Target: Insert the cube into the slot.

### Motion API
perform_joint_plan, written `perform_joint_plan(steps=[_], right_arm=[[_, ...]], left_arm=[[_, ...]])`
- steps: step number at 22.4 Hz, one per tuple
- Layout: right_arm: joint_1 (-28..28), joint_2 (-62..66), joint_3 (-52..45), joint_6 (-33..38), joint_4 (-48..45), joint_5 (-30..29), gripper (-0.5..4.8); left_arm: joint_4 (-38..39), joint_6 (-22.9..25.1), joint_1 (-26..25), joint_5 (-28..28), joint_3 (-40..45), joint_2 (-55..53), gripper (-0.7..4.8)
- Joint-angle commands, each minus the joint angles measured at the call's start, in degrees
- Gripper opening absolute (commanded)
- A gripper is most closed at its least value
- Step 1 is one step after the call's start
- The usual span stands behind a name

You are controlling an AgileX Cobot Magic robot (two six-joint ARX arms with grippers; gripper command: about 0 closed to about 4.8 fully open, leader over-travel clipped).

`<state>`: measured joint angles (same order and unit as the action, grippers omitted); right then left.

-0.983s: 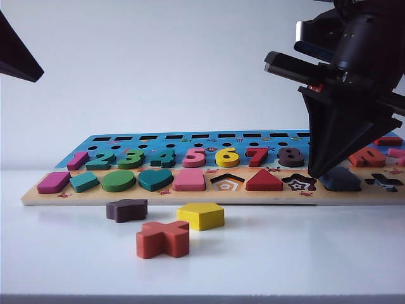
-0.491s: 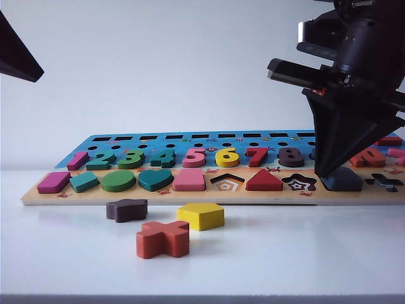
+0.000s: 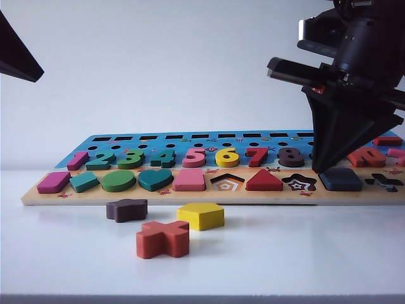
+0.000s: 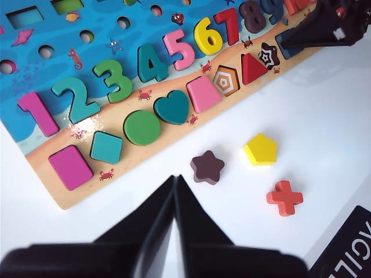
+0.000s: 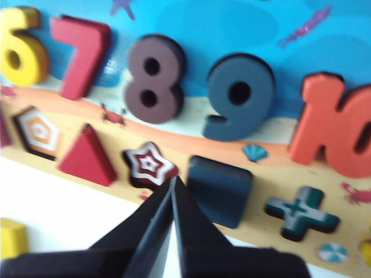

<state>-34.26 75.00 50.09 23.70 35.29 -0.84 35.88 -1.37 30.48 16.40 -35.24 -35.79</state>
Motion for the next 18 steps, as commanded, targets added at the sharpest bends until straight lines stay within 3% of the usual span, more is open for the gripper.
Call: perform_joint_plan(steps=[1, 3, 11, 18], right_arm=[[-0.07, -2.69, 1.2, -0.2, -5.31, -7.28, 0.06], [-0.04, -5.73, 2.86, -0.39, -7.63, -9.92, 0.43], [7.15, -16.57, 2.89, -18.18, -8.68, -13.11, 0.28], [15.13, -25.86, -4.68, -17.84, -13.07, -12.7, 0.3]], left_arm=[[-0.39, -0.15, 0.02, 0.11, -0.24, -0.04, 0.1], [-0.39, -0.15, 0.02, 0.09, -0.24, -0.04, 0.1], [-0.39, -0.13, 0.02, 0.09, -0.24, -0.04, 0.1], [-0.42, -0.15, 0.02, 0.09, -0.24, -0.04, 0.09]])
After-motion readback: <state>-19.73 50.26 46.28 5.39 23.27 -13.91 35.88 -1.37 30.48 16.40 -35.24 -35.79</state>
